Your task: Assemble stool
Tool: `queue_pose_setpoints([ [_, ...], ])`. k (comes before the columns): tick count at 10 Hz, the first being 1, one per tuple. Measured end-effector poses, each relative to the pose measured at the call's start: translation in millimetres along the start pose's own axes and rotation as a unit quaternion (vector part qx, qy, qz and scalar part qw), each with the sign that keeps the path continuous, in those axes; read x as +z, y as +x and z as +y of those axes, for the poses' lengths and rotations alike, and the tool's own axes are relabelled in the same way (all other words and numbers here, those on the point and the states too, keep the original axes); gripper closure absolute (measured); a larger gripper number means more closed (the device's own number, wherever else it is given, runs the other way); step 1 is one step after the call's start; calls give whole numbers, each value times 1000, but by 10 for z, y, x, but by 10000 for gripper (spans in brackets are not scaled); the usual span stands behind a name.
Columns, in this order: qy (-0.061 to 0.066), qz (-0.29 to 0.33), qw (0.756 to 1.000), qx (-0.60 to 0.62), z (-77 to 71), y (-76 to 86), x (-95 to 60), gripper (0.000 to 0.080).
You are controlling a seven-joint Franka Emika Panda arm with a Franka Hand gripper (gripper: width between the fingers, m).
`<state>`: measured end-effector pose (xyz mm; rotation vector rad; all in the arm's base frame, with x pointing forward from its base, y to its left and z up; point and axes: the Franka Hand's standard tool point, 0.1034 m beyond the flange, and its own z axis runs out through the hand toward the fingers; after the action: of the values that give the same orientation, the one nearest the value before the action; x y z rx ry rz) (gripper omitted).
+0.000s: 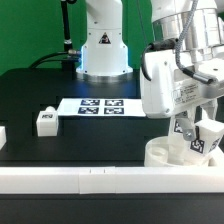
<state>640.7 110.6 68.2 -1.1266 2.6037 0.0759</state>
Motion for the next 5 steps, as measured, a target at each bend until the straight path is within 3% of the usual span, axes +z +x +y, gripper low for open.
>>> queue_pose_setpoints([
  [1,0,0,1000,-5,1,0,1,462],
  [2,0,0,1000,-5,1,0,1,272],
  [3,0,0,1000,-6,1,0,1,175],
  [5,2,-10,1000,-10,8,-97,-111,157],
])
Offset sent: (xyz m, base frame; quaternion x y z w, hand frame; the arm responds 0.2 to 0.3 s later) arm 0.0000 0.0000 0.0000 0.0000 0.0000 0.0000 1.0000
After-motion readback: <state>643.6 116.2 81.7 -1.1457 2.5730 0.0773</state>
